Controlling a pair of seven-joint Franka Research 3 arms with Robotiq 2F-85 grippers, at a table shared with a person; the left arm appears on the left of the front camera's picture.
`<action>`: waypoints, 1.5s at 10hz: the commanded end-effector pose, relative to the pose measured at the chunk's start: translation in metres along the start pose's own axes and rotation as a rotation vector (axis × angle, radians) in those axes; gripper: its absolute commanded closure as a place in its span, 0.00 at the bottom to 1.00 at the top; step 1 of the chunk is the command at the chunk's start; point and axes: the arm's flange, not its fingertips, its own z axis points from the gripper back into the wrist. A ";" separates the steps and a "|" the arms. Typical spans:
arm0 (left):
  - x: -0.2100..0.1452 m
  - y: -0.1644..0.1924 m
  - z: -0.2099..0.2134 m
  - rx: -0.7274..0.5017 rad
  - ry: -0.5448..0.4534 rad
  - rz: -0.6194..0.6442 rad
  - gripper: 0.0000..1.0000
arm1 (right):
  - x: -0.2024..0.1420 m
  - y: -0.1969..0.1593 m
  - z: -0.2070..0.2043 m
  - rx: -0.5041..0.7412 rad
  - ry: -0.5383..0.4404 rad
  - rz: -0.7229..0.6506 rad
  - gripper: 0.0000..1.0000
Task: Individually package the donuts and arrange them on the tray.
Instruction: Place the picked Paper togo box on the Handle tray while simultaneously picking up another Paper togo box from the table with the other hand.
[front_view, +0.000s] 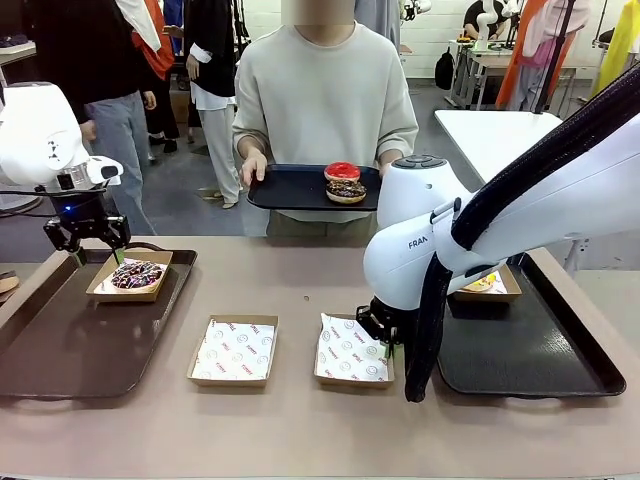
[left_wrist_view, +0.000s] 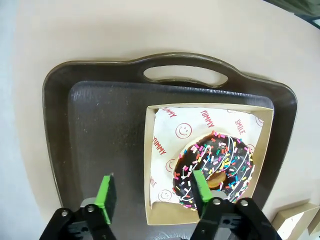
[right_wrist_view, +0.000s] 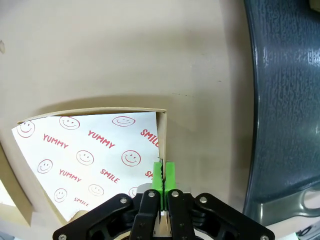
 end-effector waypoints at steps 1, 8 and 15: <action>-0.002 0.002 0.006 0.003 0.008 0.007 0.00 | 0.003 0.005 -0.002 0.022 -0.009 -0.011 1.00; -0.064 0.084 0.059 -0.724 0.036 0.063 0.00 | 0.043 -0.010 0.093 0.040 -0.059 -0.021 1.00; -0.147 0.207 0.022 -1.363 0.033 0.091 0.00 | 0.147 0.007 0.153 0.067 0.020 0.015 1.00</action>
